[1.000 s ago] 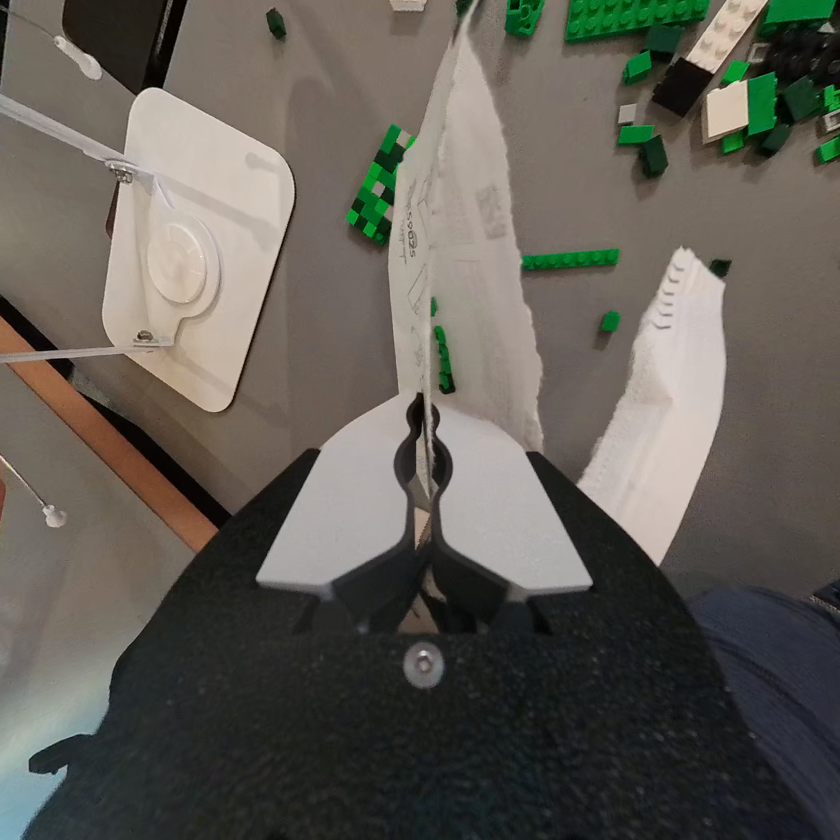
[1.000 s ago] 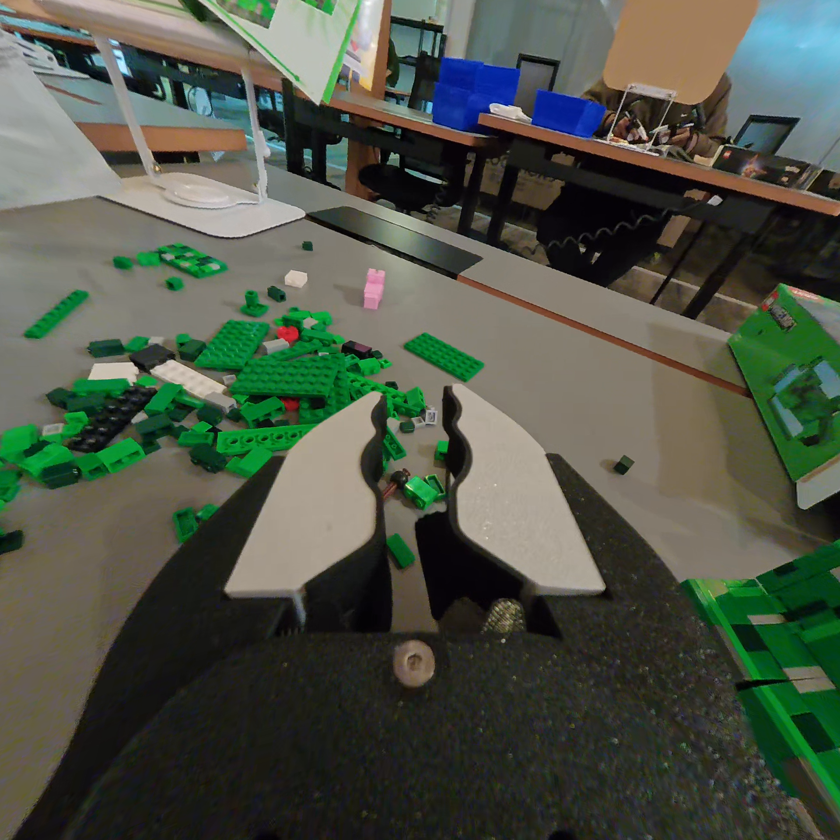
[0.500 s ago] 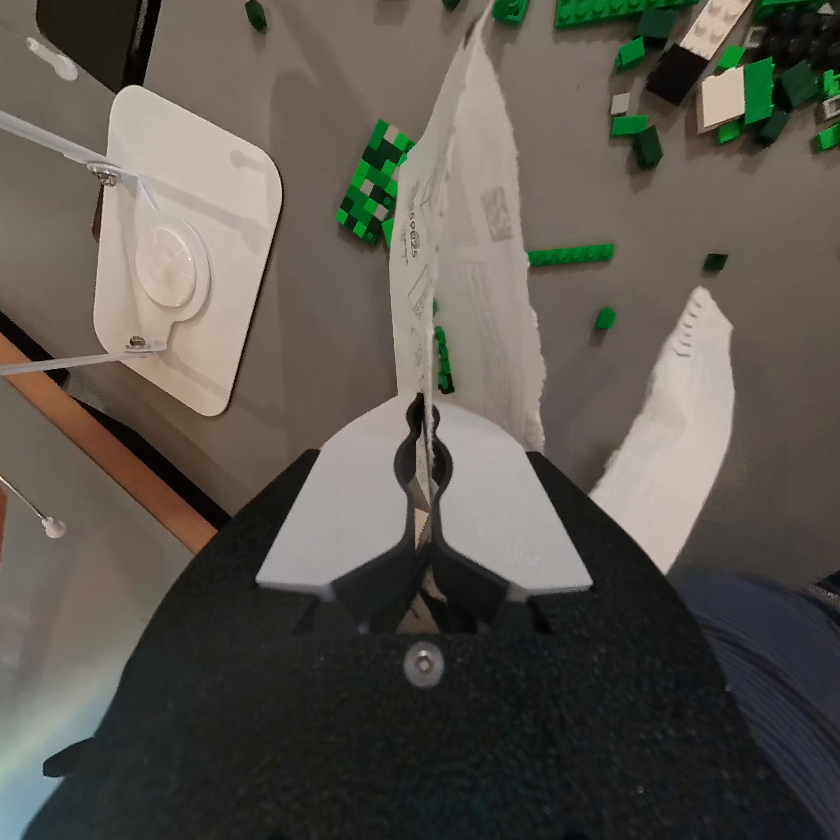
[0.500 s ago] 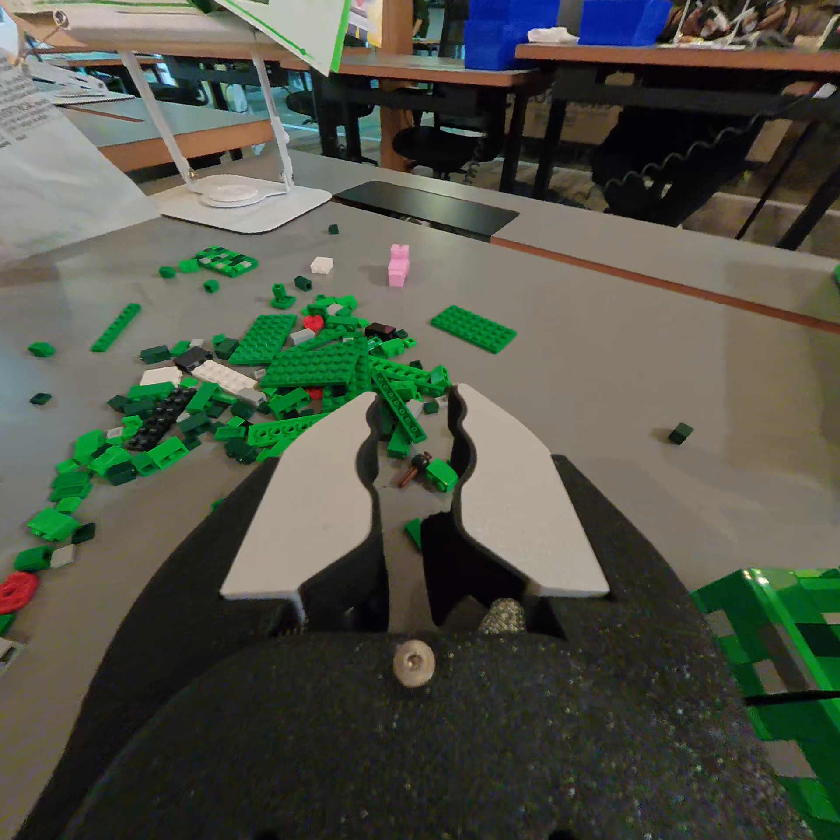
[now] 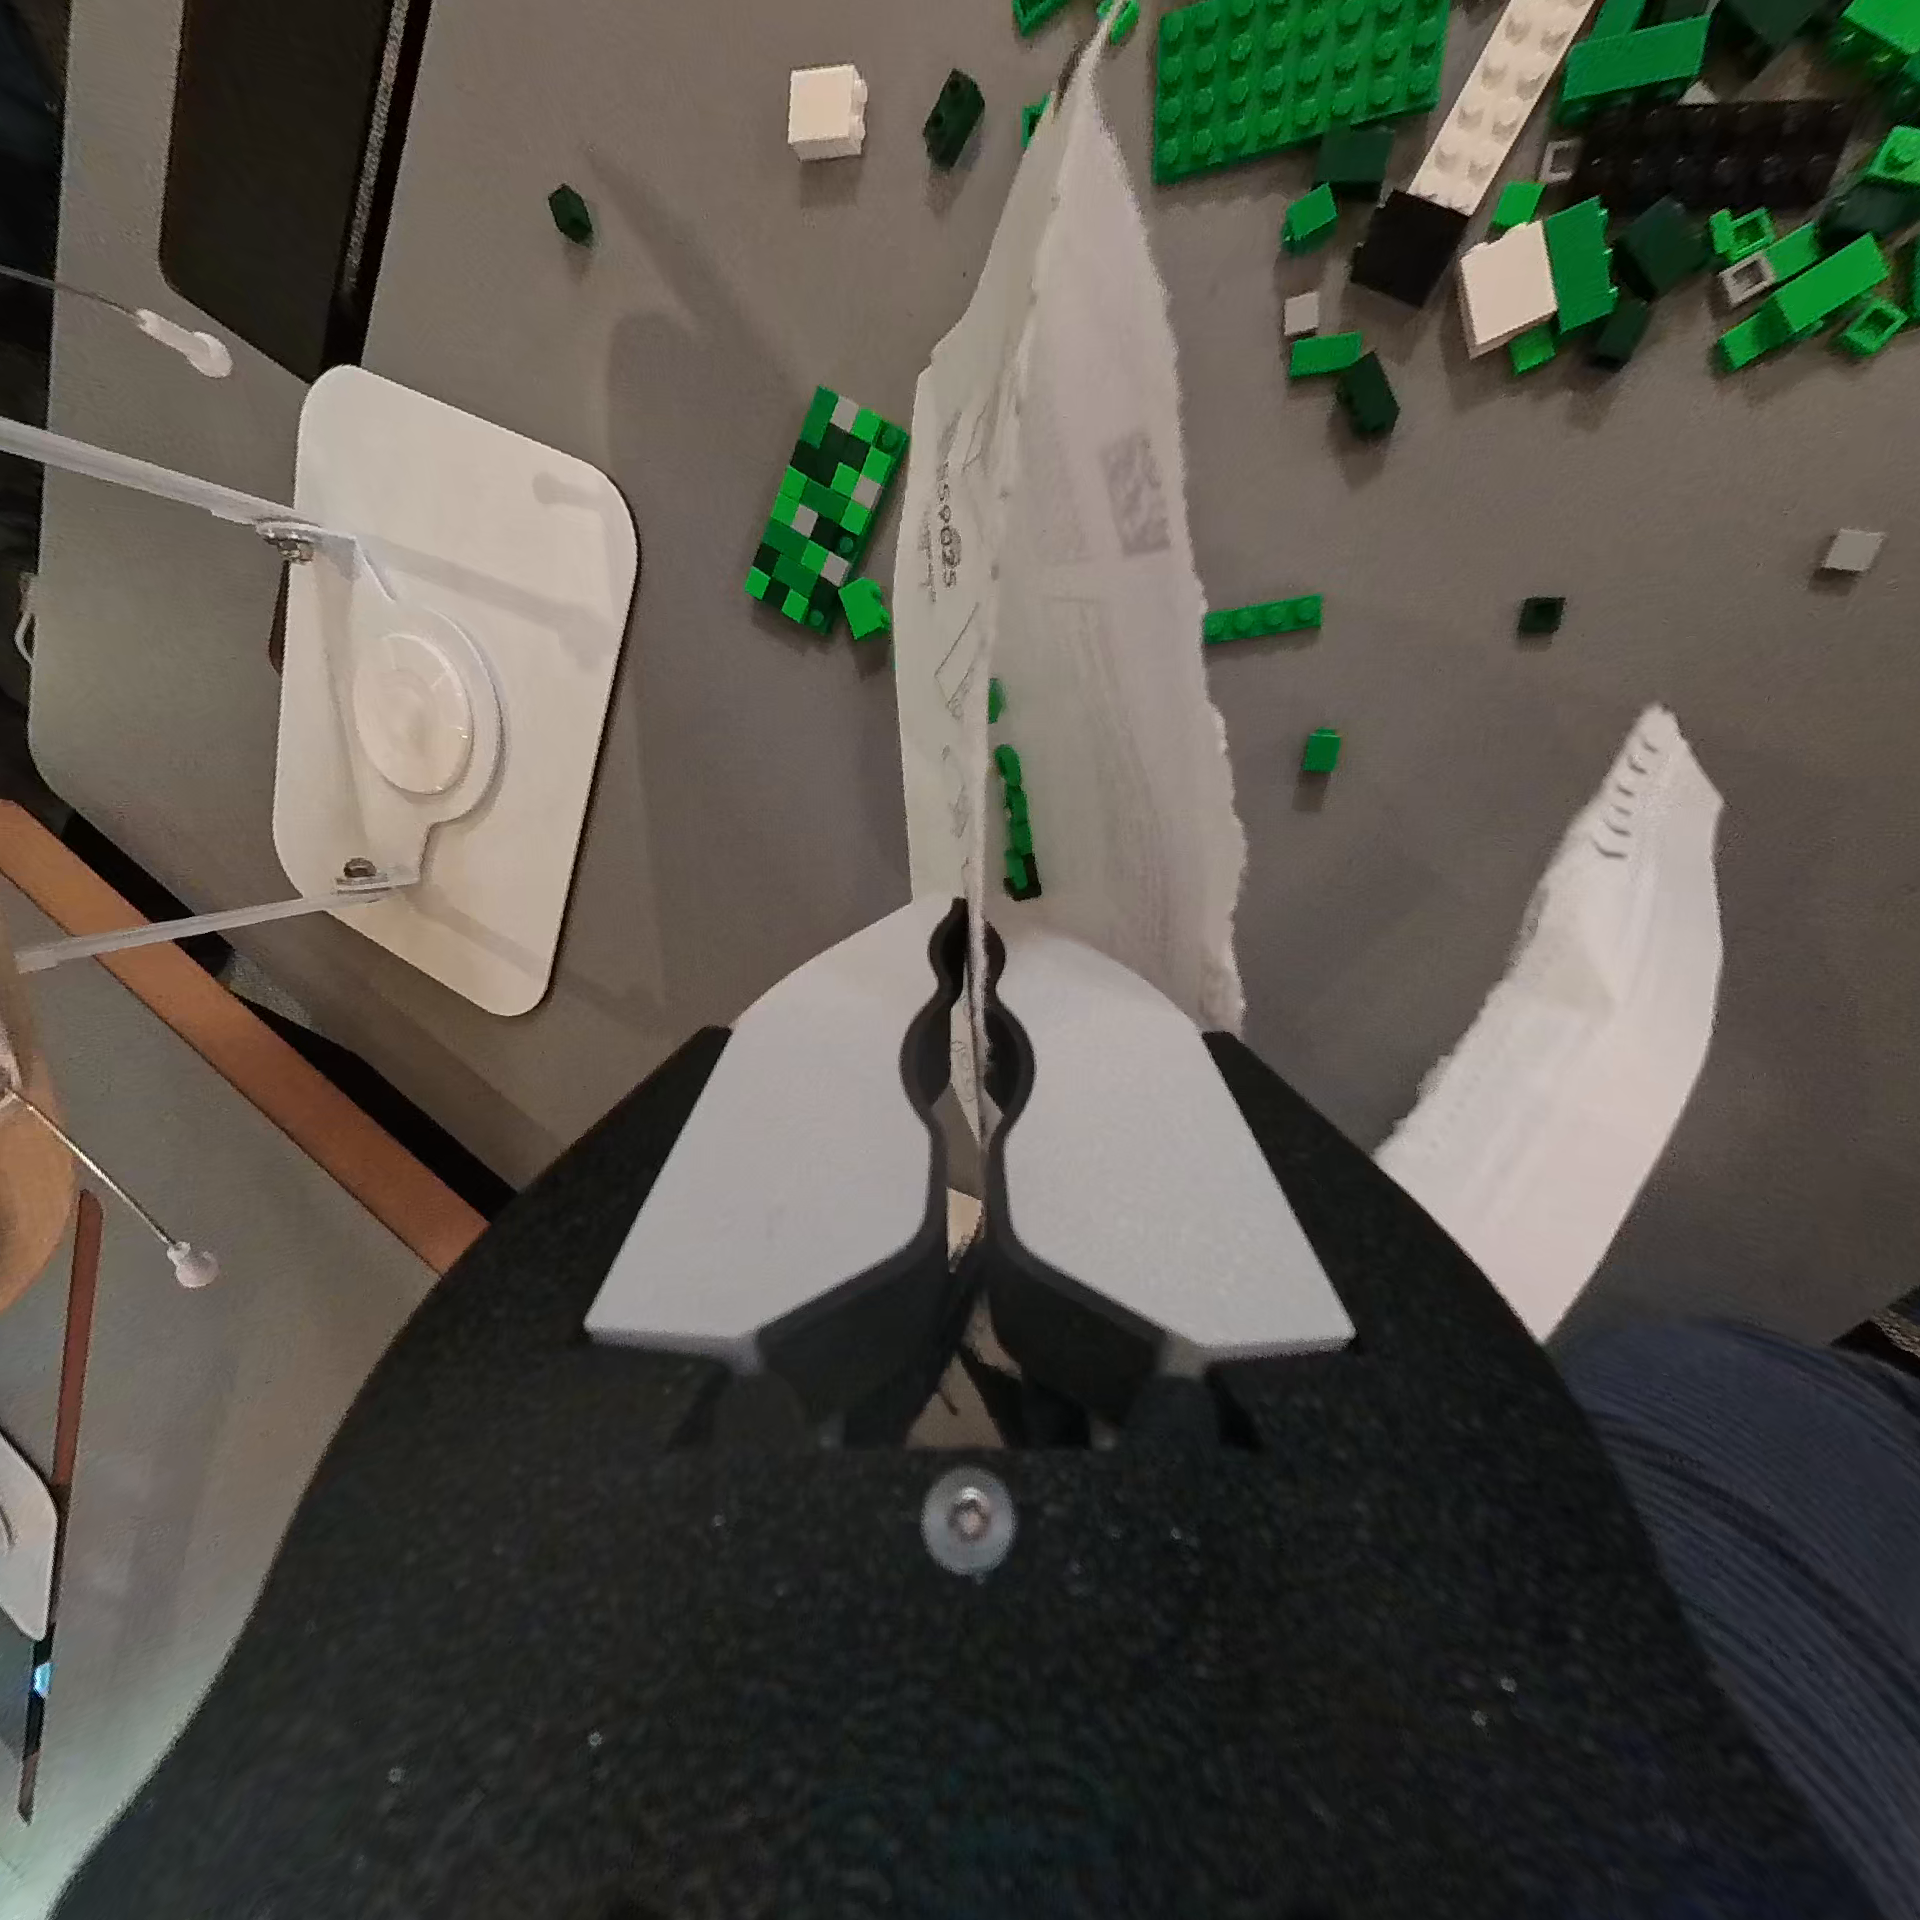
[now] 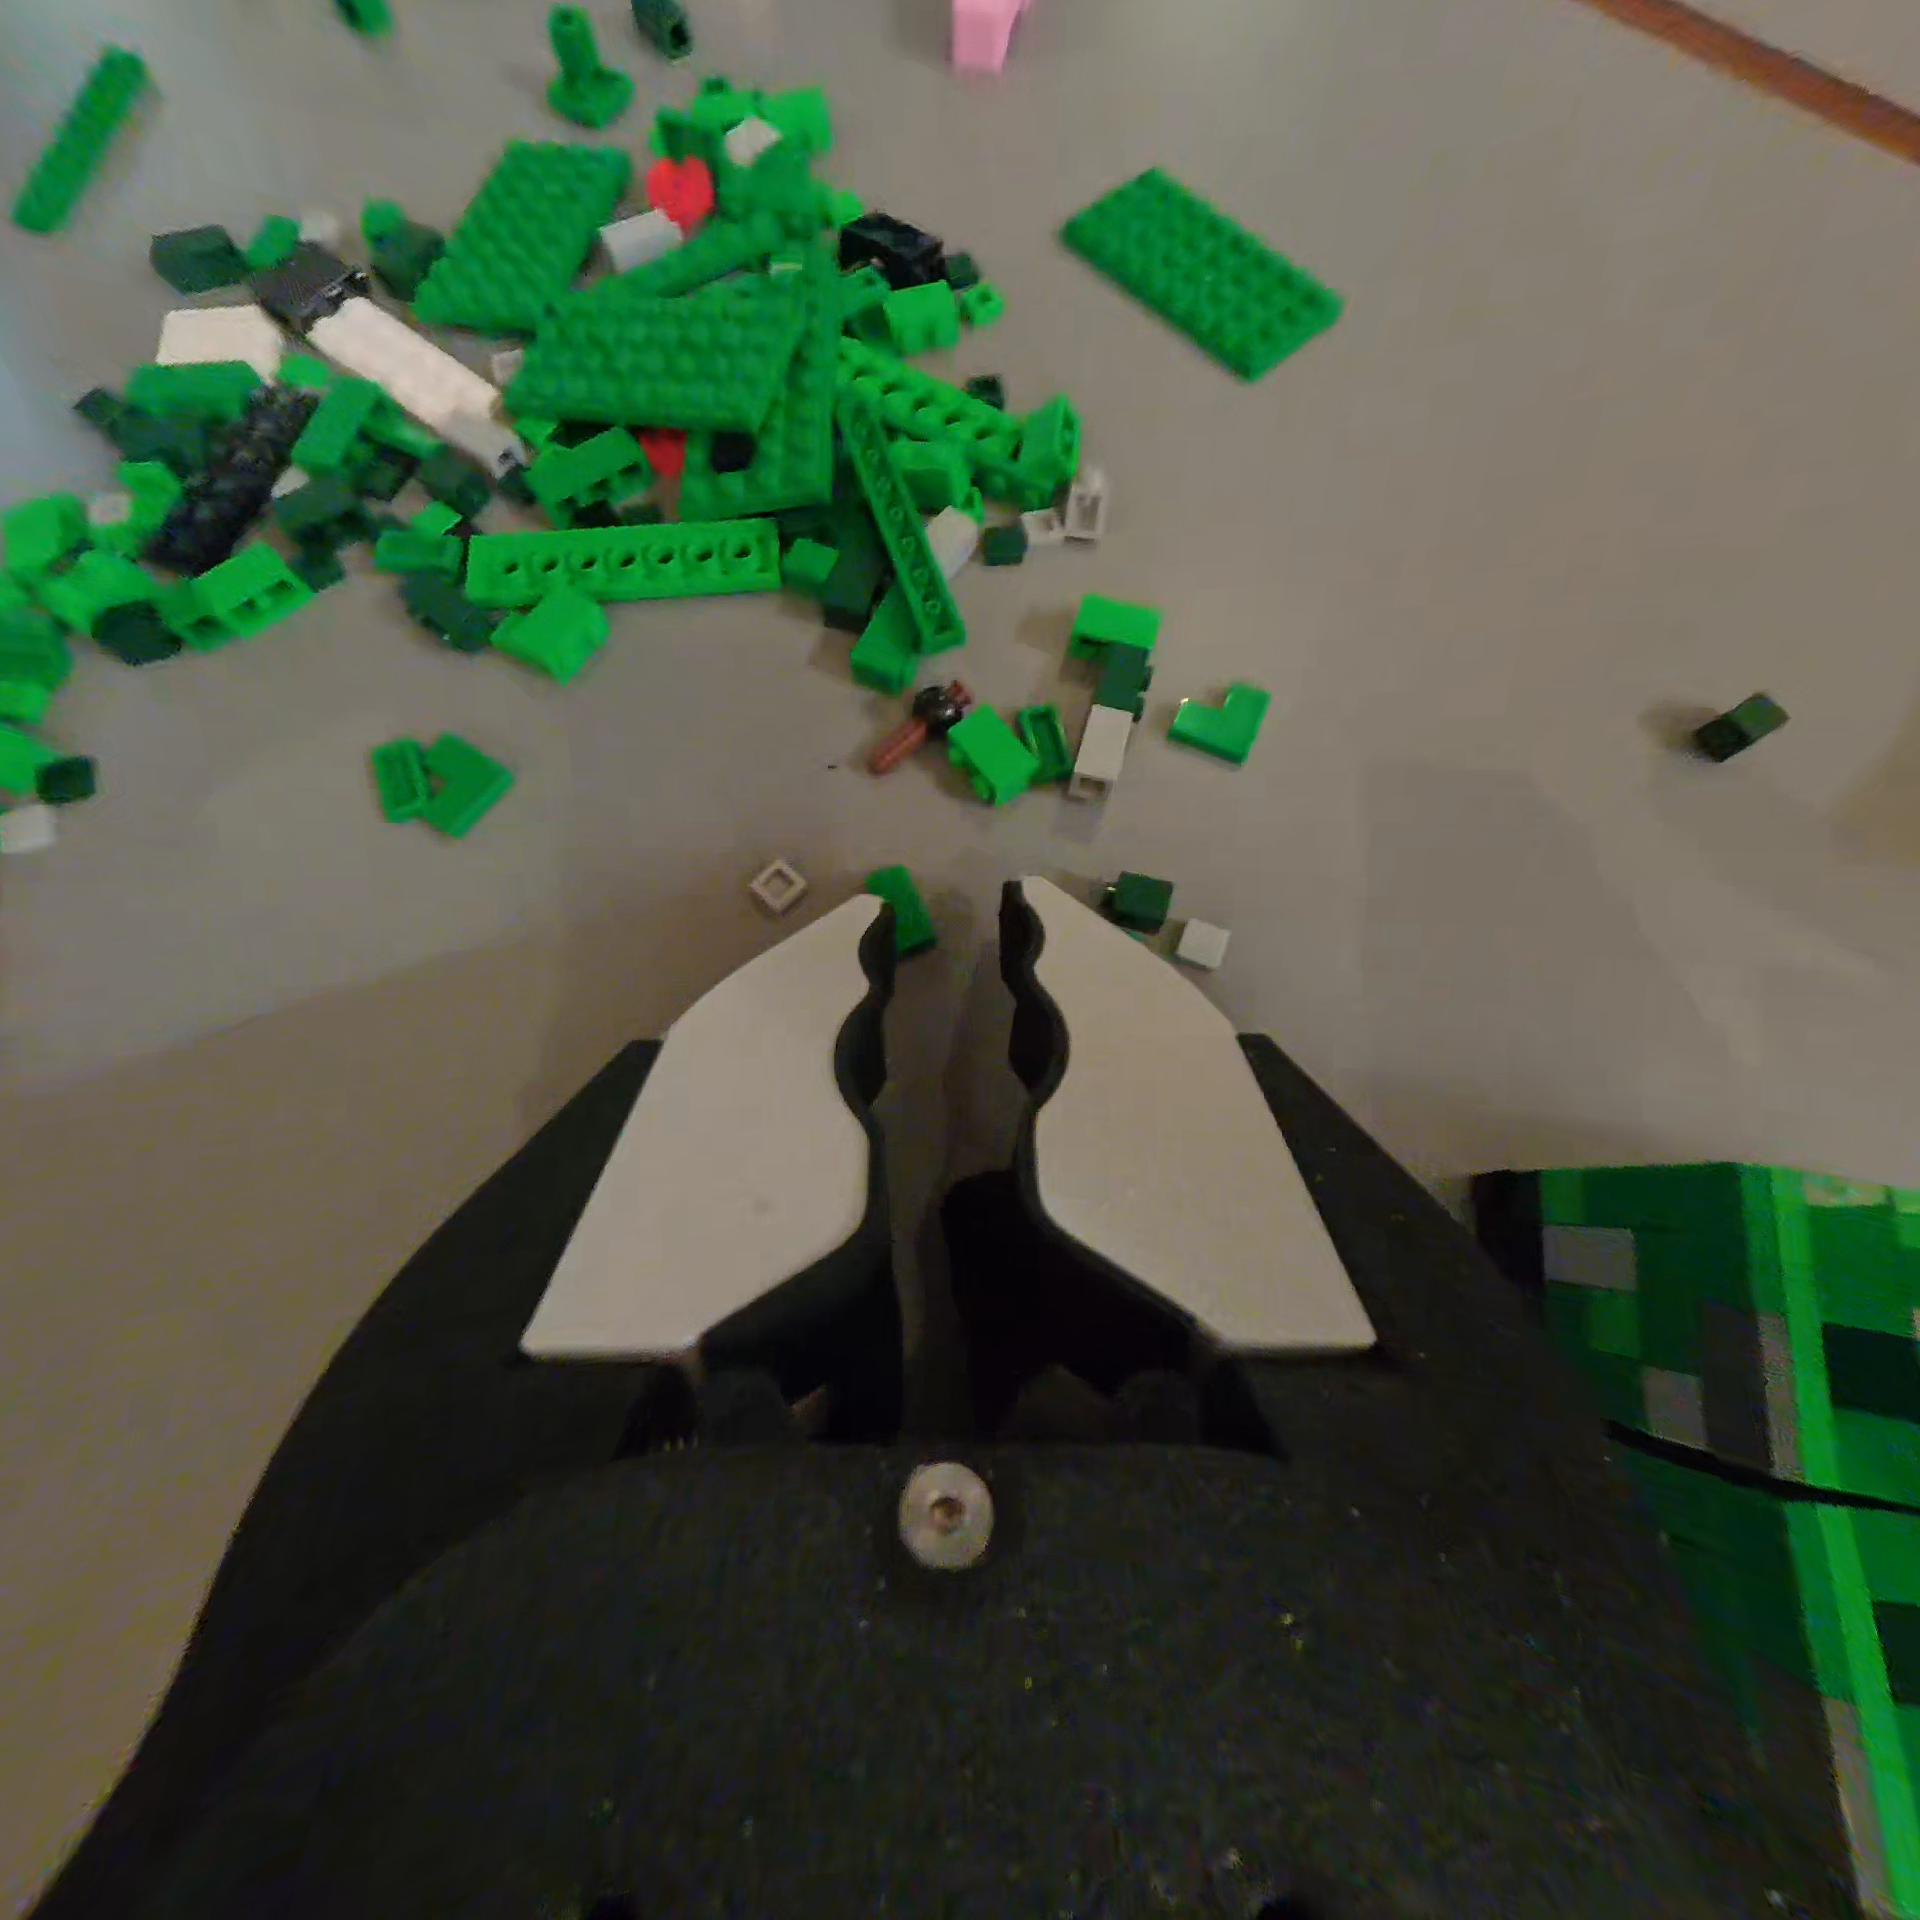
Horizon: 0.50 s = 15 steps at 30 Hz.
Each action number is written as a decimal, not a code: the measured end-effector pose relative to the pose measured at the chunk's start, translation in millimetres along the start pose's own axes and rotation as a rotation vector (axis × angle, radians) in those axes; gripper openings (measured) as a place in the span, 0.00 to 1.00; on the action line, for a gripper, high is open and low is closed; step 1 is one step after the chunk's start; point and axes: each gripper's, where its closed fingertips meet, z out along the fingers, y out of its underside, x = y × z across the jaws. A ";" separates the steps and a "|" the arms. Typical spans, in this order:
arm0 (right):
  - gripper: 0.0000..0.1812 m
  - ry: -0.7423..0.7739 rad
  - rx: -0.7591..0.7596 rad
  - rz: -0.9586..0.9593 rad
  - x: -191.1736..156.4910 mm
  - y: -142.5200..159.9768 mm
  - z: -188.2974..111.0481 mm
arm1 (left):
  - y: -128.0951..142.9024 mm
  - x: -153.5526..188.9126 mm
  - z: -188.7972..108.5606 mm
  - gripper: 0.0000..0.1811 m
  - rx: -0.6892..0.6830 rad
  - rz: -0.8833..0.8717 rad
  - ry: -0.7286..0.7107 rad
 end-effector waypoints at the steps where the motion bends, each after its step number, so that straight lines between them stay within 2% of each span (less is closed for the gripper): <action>1: 0.10 -0.021 -0.004 0.002 -0.8 0.5 0.1 | -0.5 0.5 -0.2 0.00 0.001 0.002 0.001; 5: 0.10 -0.115 -0.031 0.033 -5.3 4.1 2.4 | -5.6 4.1 1.3 0.00 0.000 0.028 0.007; 10: 0.10 -0.137 -0.035 0.018 -6.0 4.6 2.5 | -13.5 10.6 3.4 0.00 -0.001 0.071 0.015; 15: 0.02 -0.163 -0.034 -0.010 -13.2 3.8 2.9 | -15.6 13.0 3.0 0.00 0.005 0.084 0.019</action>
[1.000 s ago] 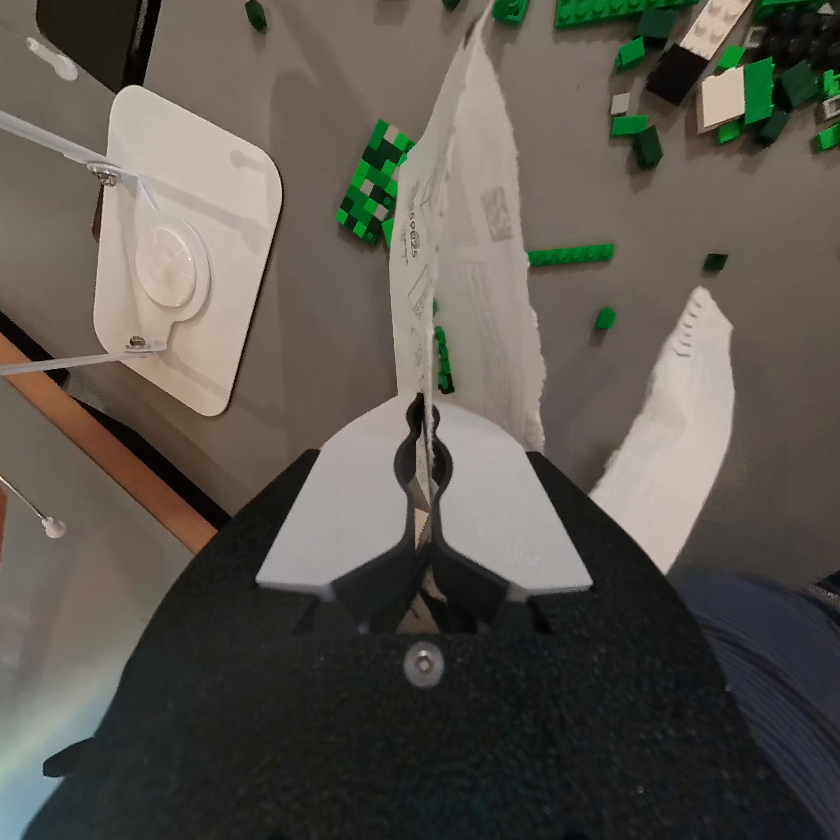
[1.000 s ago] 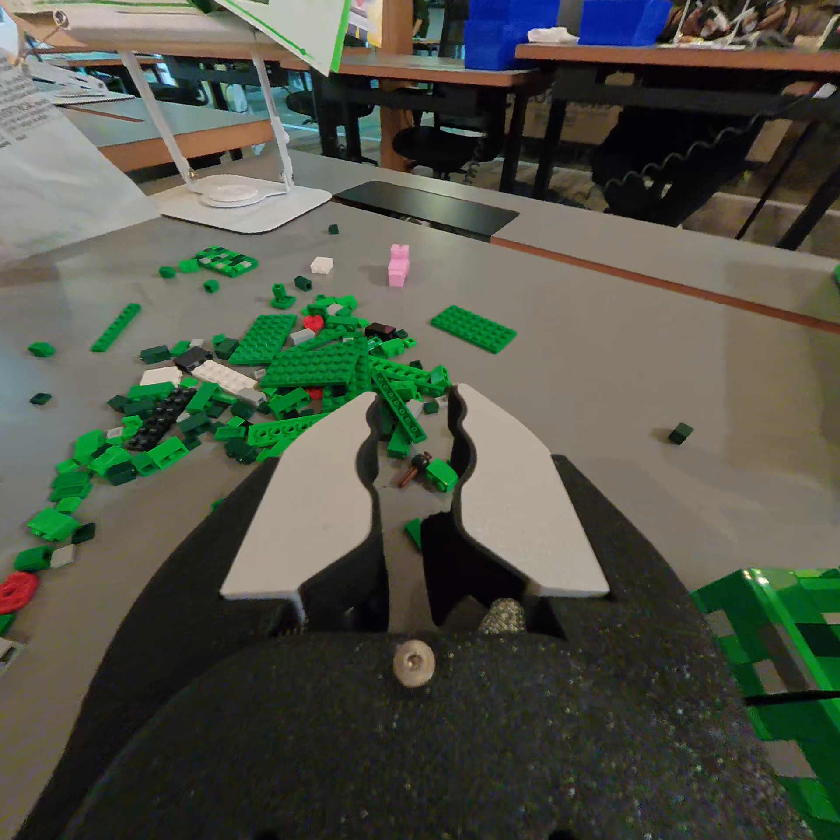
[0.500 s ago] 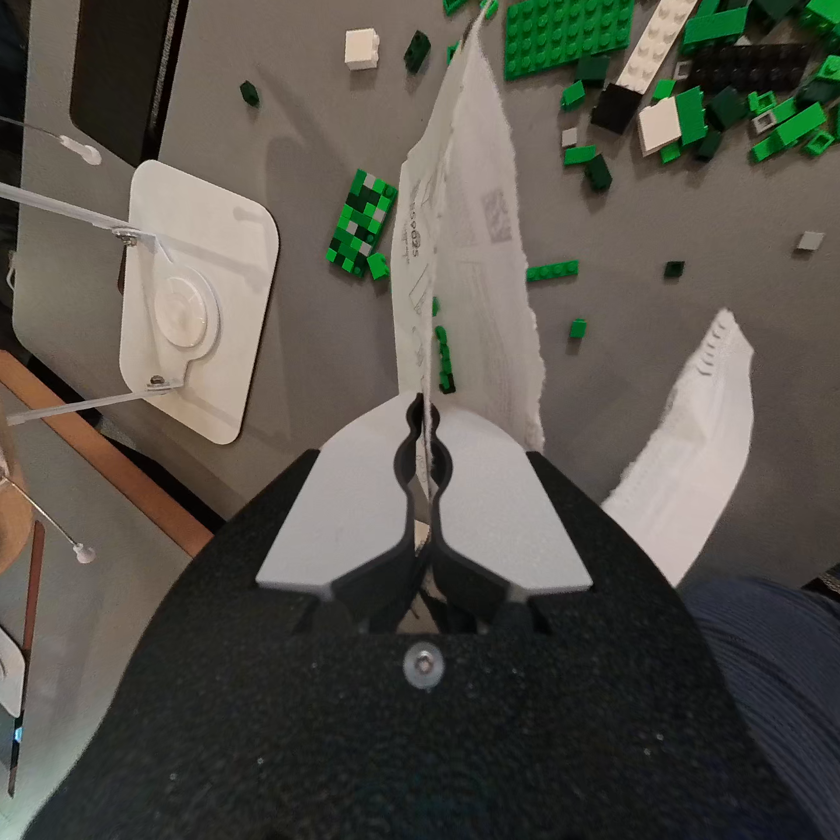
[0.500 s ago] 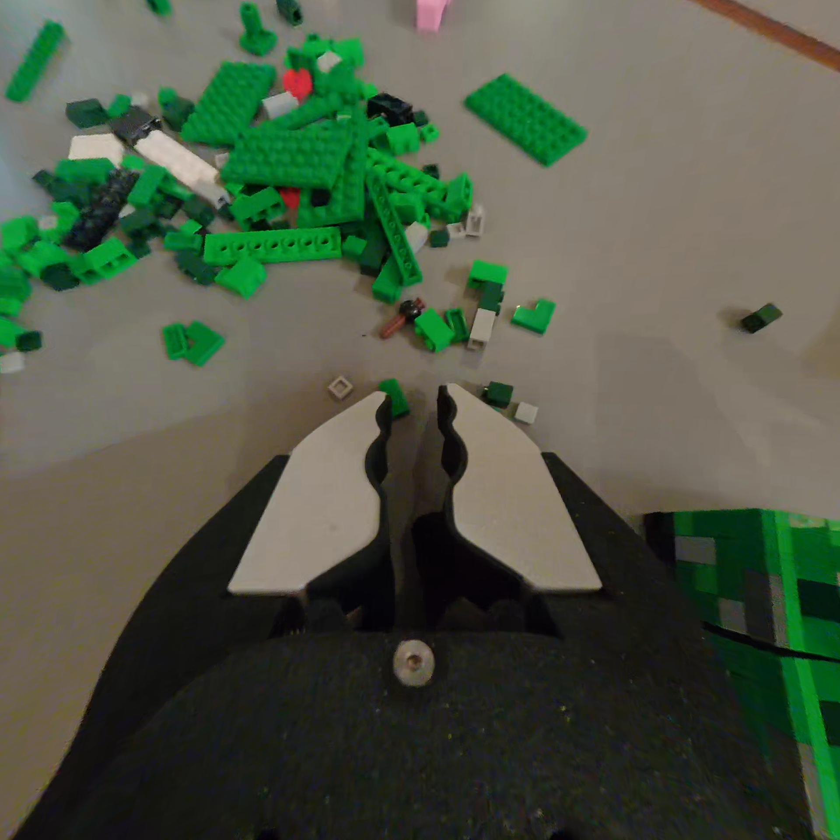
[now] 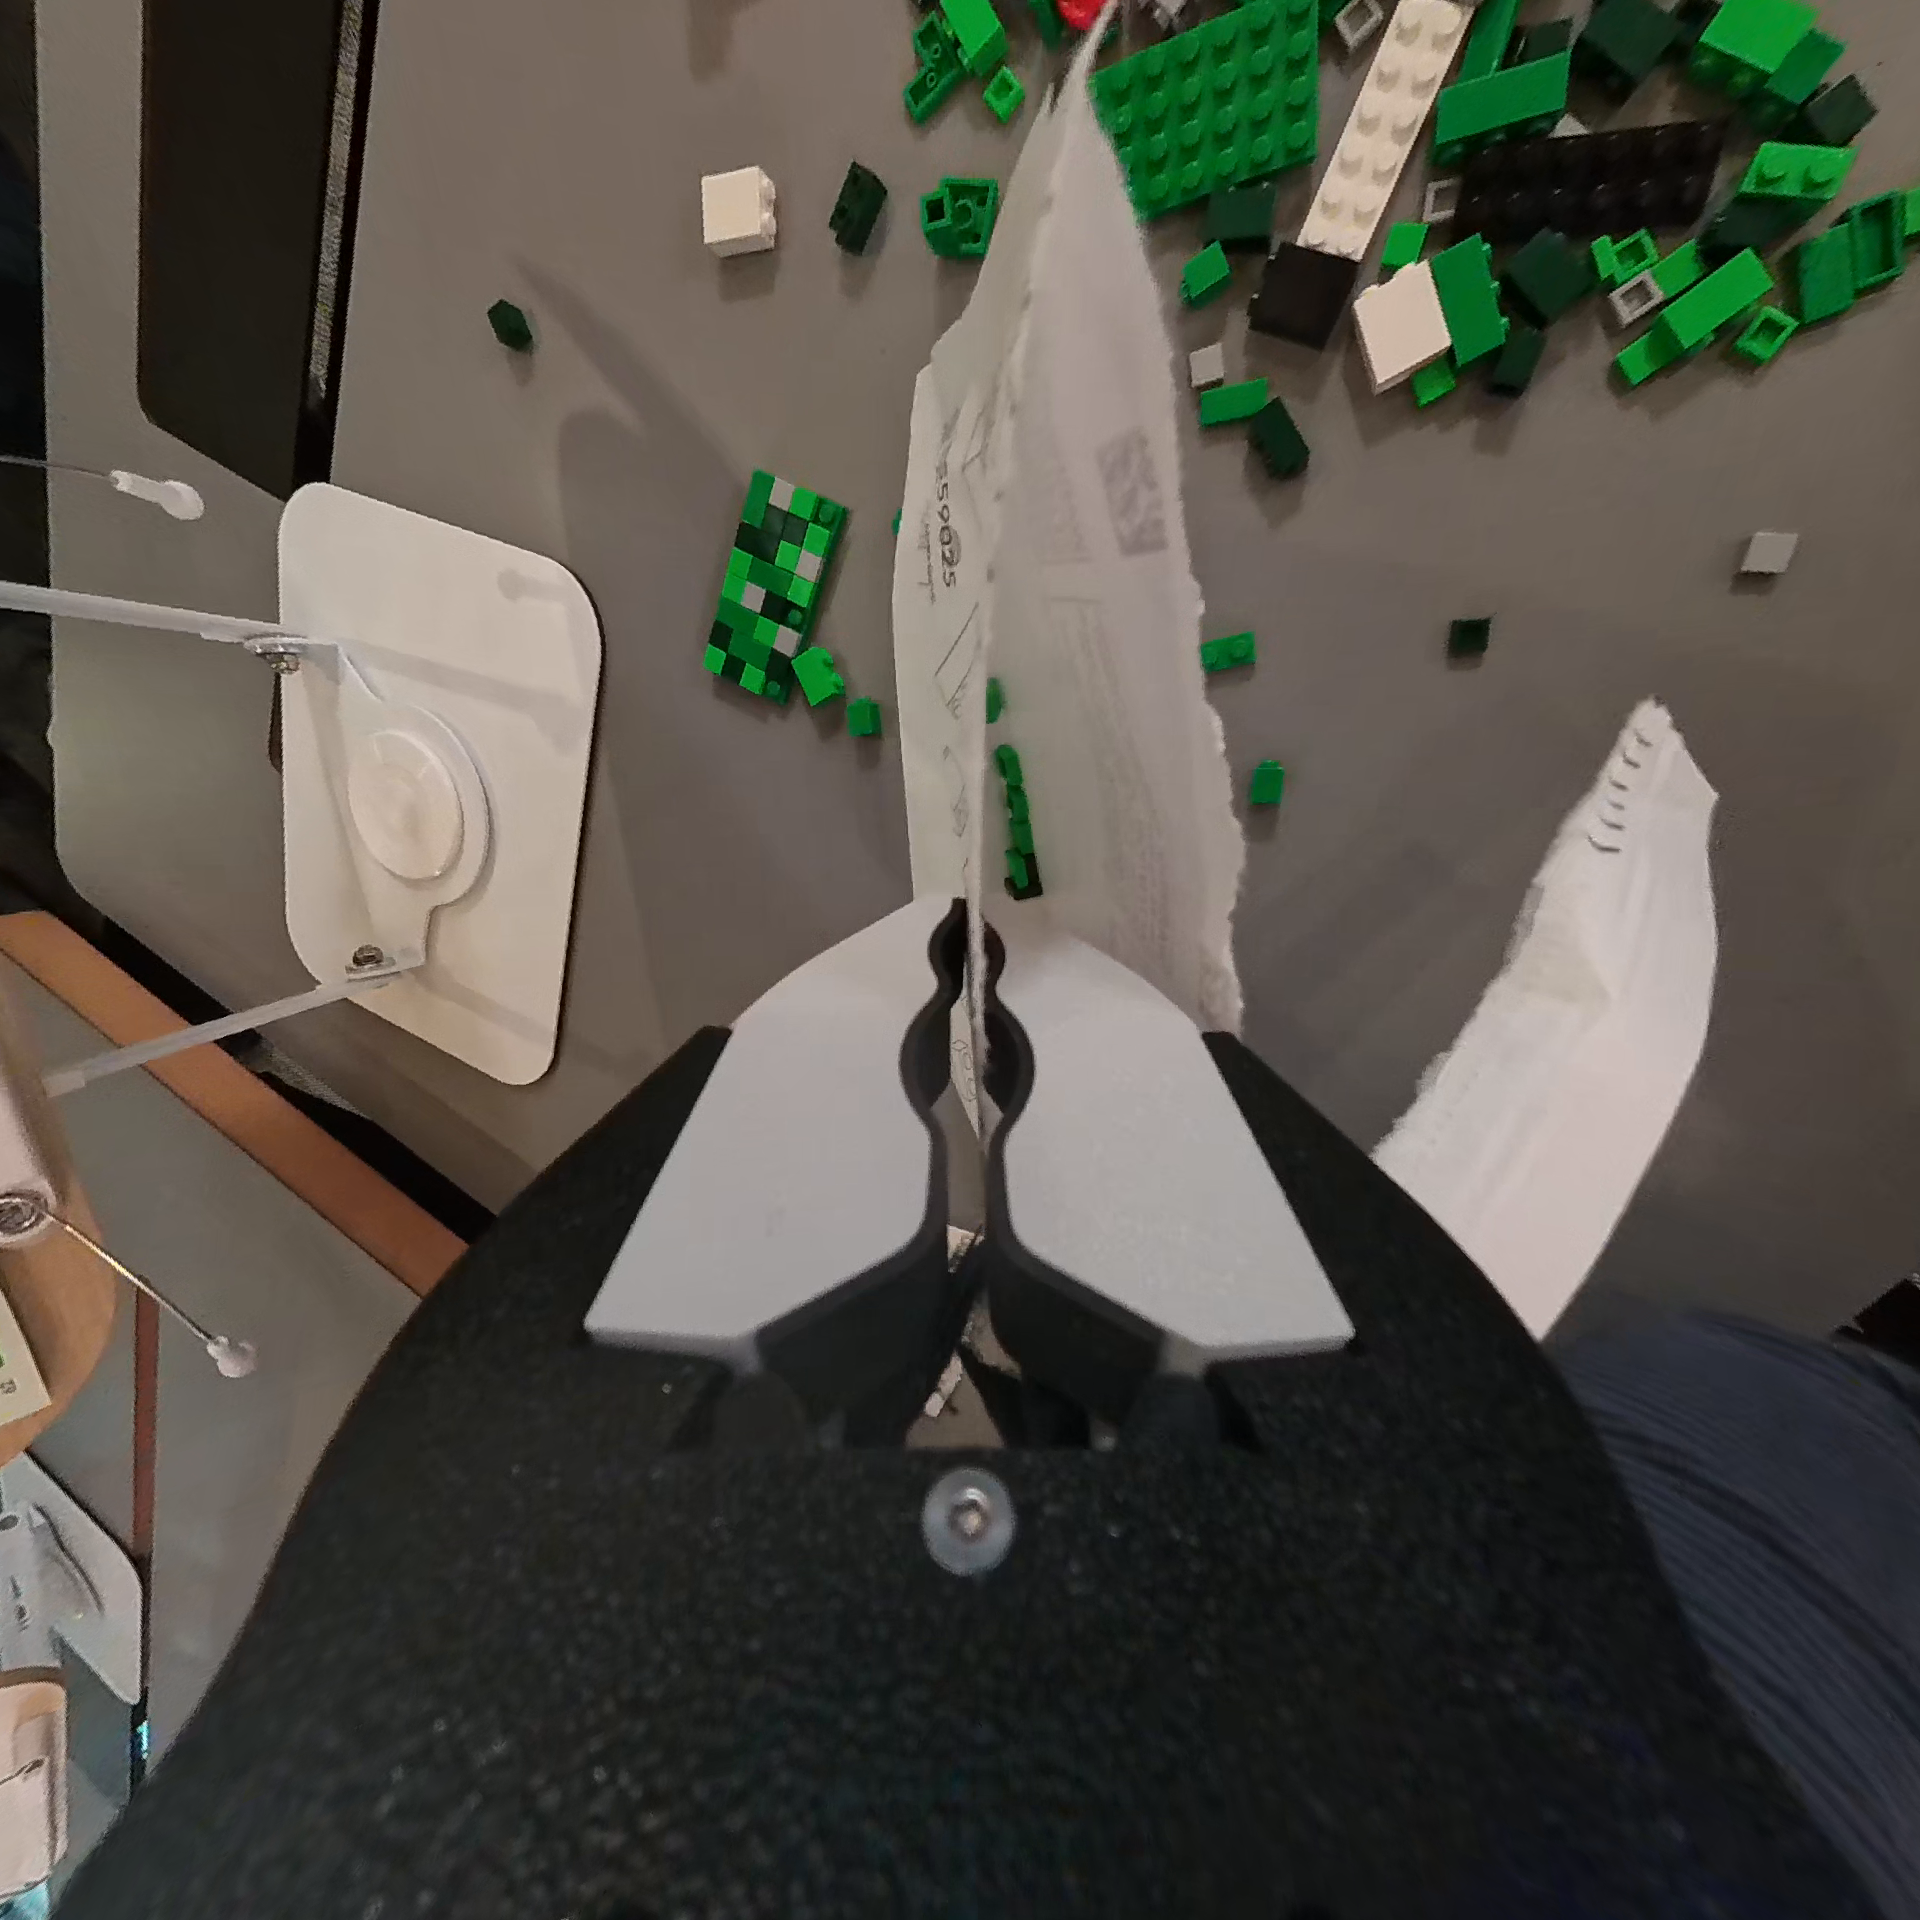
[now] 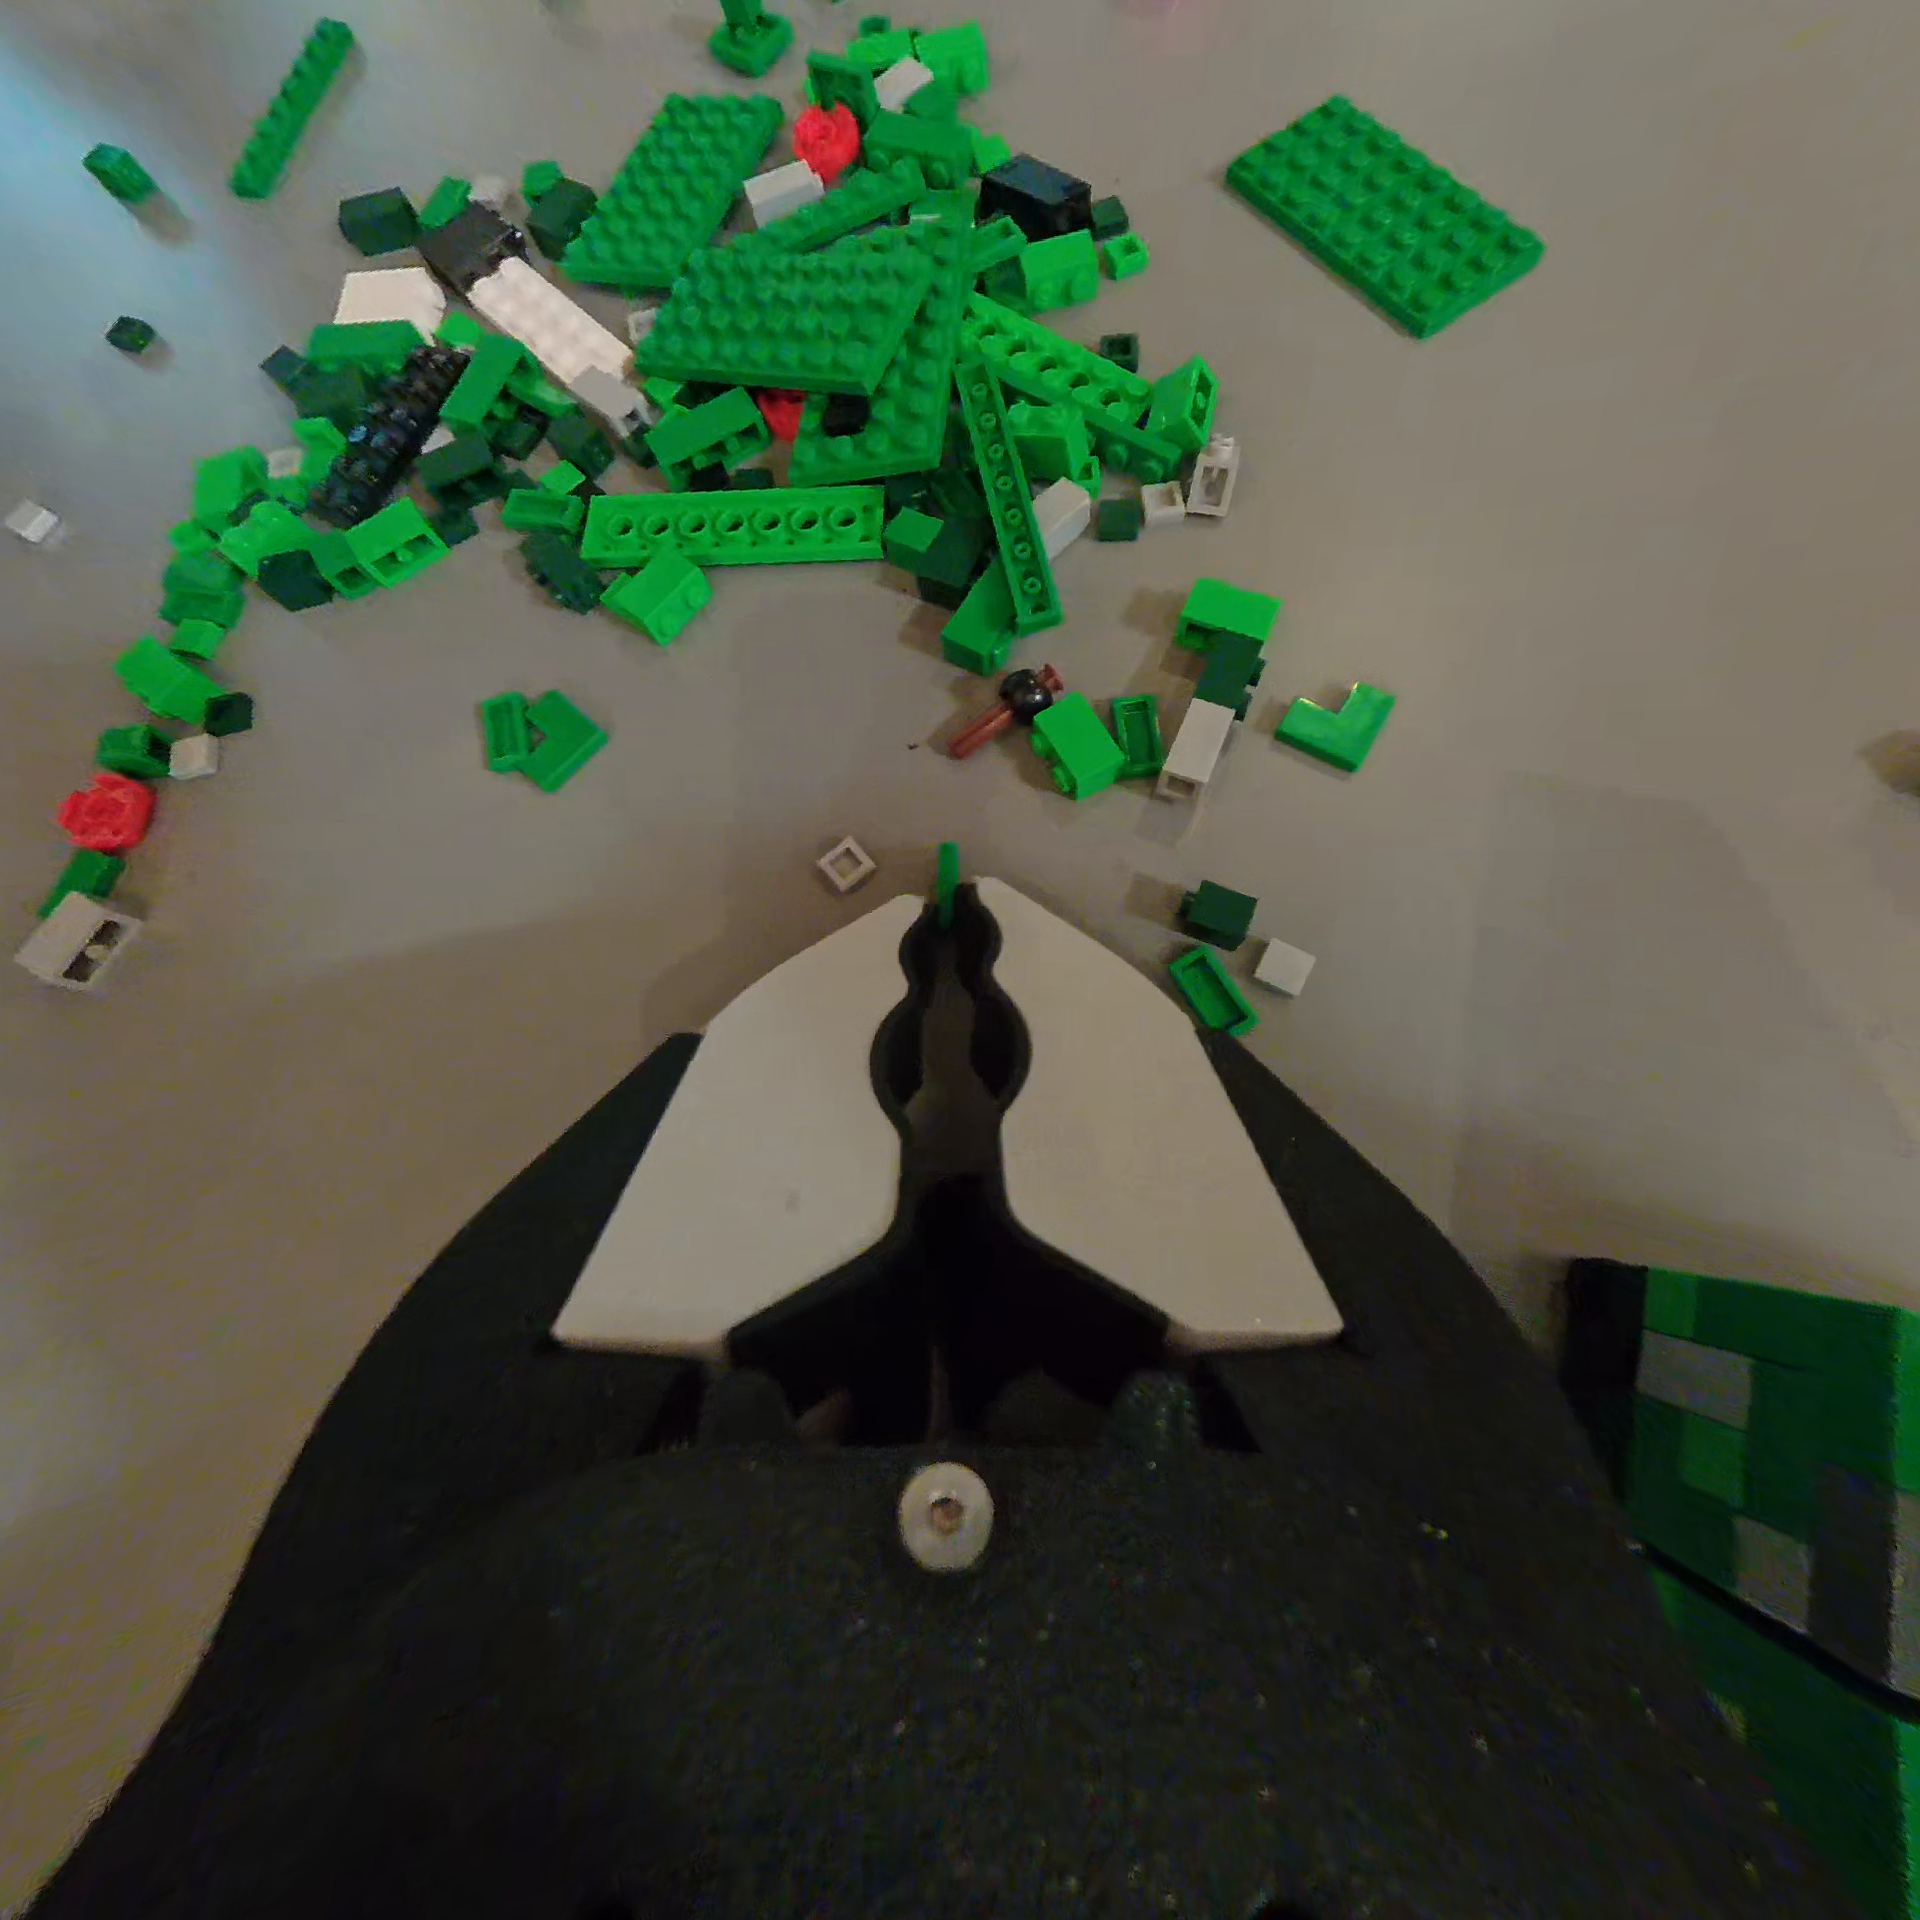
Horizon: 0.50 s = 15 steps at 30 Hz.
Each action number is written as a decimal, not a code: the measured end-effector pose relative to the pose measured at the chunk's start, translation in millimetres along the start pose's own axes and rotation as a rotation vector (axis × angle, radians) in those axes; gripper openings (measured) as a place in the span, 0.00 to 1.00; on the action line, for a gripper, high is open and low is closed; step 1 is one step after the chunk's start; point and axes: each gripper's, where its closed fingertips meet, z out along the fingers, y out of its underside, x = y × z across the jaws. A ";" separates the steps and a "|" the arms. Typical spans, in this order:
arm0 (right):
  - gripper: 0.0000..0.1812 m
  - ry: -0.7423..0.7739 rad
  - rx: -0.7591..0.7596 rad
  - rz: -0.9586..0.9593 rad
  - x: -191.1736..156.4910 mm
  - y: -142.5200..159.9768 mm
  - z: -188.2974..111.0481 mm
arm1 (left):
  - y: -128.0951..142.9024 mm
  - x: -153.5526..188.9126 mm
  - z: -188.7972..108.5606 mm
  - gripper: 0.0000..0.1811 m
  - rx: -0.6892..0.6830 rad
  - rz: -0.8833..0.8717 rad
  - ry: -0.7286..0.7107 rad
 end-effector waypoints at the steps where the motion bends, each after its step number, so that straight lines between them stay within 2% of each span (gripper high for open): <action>1: 0.02 0.006 0.000 -0.010 0.0 -0.2 -0.1 | -0.1 0.1 -0.1 0.00 0.000 0.000 0.001; 4: 0.02 0.028 0.038 -0.054 -3.9 -11.0 -4.3 | -1.3 1.4 0.1 0.00 -0.001 0.004 0.004; 6: 0.02 0.014 0.179 -0.092 -23.9 -48.9 -14.8 | -4.7 4.6 -0.1 0.00 0.002 0.019 0.008; 8: 0.02 -0.014 0.370 -0.183 -62.4 -104.6 -27.0 | -10.0 9.3 -0.4 0.00 0.007 0.045 0.012; 10: 0.02 -0.033 0.485 -0.328 -108.6 -156.8 -30.3 | -15.0 14.2 1.0 0.00 0.002 0.071 0.017; 12: 0.02 -0.059 0.524 -0.499 -155.6 -196.9 -23.9 | -19.0 19.6 4.4 0.00 -0.013 0.096 0.028; 15: 0.02 -0.058 0.480 -0.704 -200.9 -229.3 -2.1 | -23.5 26.1 9.7 0.00 -0.038 0.129 0.042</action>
